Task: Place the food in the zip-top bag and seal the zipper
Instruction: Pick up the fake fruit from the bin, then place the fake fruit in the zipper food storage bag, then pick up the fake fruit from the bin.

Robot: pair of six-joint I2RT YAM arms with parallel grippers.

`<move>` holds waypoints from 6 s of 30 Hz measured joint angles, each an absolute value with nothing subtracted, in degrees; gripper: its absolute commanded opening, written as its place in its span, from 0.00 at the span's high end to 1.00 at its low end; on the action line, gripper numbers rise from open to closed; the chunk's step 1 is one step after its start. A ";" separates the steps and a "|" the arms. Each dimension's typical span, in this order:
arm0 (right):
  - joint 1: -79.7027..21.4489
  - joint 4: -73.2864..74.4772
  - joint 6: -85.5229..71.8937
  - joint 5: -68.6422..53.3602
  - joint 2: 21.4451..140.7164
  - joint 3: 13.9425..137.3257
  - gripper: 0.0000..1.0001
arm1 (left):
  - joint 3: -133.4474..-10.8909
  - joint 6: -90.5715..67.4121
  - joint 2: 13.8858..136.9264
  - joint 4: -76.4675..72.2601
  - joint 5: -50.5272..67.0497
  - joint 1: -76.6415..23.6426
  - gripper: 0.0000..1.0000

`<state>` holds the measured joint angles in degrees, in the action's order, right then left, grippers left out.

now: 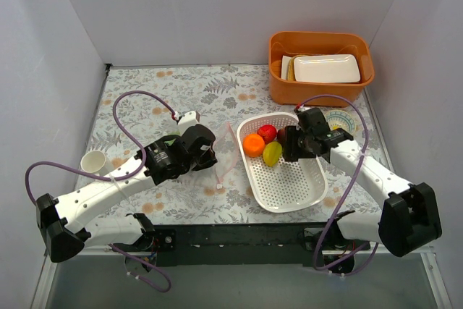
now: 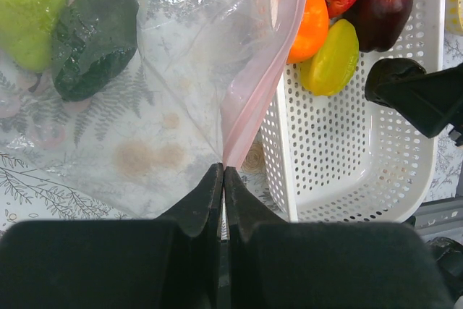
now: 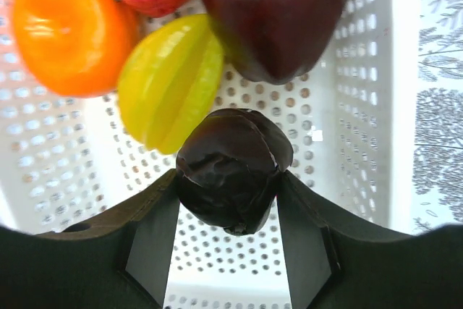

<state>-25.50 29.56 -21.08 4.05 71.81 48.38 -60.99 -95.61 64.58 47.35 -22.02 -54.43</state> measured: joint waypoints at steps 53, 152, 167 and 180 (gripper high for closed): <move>-45.69 6.98 -36.47 -17.61 82.50 56.45 0.33 | -61.04 -95.37 65.39 46.22 -20.56 -54.43 1.00; -28.47 27.44 -35.53 1.91 83.09 54.08 0.62 | -61.60 -96.23 63.37 46.96 -21.93 -54.43 1.00; -27.77 25.45 -32.45 -0.54 86.61 55.11 0.79 | -61.60 -96.27 63.37 47.20 -21.93 -54.43 1.00; -27.70 25.76 -29.93 -1.74 84.97 55.66 0.84 | -61.60 -96.25 63.61 47.18 -21.91 -54.43 1.00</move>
<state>-27.70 25.76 -29.93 -1.74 84.97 55.66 -61.60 -96.25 63.61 47.18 -21.91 -54.43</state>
